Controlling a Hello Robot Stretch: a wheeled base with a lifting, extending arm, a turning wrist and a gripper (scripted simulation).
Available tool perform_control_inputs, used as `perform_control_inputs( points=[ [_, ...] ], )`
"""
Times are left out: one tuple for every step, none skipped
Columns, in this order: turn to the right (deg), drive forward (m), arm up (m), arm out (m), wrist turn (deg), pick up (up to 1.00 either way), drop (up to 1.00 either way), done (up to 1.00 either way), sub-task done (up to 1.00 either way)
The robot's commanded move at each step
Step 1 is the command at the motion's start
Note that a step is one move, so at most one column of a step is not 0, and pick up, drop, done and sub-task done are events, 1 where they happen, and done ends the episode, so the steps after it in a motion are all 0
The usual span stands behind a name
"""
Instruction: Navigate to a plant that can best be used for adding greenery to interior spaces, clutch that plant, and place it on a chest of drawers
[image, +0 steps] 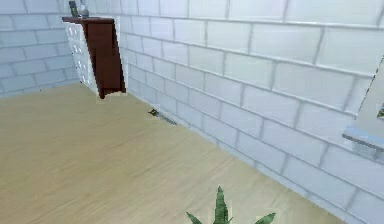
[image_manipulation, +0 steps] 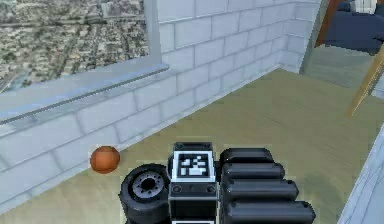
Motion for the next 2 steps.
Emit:
perform_control_inputs(
  points=[
    [0.0, 0.25, 0.00, 0.00, 0.0, 0.00, 0.00, 0.00, 0.00],
    [-45.0, 0.00, 0.00, 0.00, 0.0, 0.00, 0.00, 0.00, 0.00]
  ],
)
